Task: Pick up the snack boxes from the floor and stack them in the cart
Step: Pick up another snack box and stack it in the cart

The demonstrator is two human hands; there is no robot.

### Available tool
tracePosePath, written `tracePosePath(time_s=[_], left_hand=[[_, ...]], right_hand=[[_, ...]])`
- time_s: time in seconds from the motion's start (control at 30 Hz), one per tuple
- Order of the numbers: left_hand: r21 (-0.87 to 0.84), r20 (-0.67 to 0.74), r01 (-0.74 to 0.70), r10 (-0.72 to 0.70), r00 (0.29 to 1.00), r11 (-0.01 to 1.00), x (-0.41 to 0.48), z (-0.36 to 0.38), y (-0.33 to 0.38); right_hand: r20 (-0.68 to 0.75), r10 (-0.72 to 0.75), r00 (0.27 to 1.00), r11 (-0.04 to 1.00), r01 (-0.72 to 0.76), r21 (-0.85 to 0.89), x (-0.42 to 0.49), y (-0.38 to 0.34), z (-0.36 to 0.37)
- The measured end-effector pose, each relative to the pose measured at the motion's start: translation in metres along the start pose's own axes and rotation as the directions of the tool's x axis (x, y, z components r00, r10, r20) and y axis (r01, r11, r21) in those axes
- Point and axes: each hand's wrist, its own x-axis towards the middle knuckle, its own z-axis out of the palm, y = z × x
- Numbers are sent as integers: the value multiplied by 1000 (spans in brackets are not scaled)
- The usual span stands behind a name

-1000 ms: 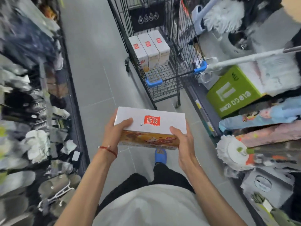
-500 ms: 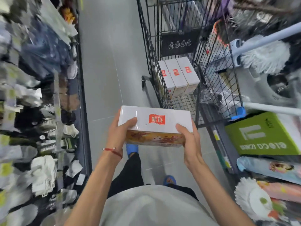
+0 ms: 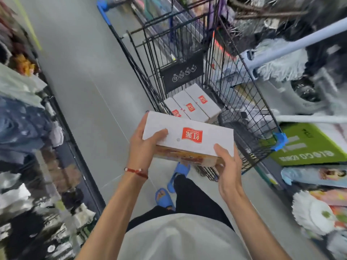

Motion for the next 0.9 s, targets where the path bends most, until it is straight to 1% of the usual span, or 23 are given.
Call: tracePosePath(time_s=[0.1, 0.23, 0.33, 0.53, 0.73, 0.9], left_hand=[[43, 57, -29, 27, 998, 999, 40, 21, 19], [122, 124, -61, 46, 991, 991, 91, 58, 41], [183, 209, -49, 10, 978, 982, 129, 88, 55], [228, 313, 2, -75, 947, 974, 194, 145, 67], [302, 420, 46, -176, 890, 952, 257, 192, 60], [348, 521, 14, -206, 828, 937, 314, 225, 49]], right_hand=[[-74, -33, 997, 999, 36, 36, 30, -6, 8], [-157, -22, 987, 993, 40, 108, 72, -19, 11], [-192, -10, 981, 992, 33, 119, 98, -31, 7], [-247, 26, 969, 992, 6, 126, 157, -57, 1], [-312, 57, 948, 994, -26, 102, 199, -76, -5], [-385, 83, 919, 994, -48, 101, 236, -72, -1]])
